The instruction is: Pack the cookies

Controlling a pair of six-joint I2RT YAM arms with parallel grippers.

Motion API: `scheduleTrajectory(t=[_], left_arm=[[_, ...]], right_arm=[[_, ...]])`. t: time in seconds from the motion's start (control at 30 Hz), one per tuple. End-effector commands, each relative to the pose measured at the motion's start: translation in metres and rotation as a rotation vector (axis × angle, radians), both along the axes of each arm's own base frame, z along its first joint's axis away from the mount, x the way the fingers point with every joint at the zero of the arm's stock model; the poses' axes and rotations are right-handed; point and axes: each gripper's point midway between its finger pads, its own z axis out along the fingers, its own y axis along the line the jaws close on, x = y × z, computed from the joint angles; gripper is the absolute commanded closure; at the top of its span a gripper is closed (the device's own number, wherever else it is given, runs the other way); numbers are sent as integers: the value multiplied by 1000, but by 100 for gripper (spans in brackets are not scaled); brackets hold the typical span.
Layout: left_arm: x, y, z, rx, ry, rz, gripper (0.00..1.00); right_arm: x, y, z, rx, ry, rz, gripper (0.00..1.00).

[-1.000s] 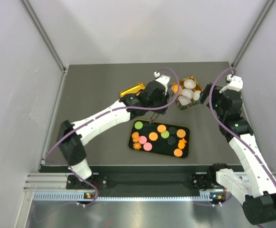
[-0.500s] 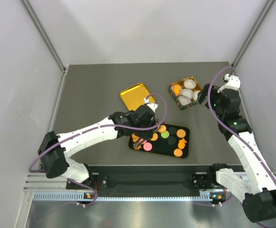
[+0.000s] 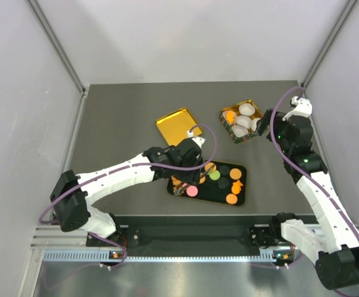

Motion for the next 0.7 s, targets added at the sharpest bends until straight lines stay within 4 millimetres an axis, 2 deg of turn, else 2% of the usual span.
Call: scheduleTrajectory(t=[0.0, 0.67], left_arm=[[7, -13, 14, -52, -33, 4, 49], [12, -17, 12, -32, -37, 3, 44]], right_arm=[[5, -3, 17, 15, -61, -10, 0], [3, -2, 18, 10, -62, -4, 0]])
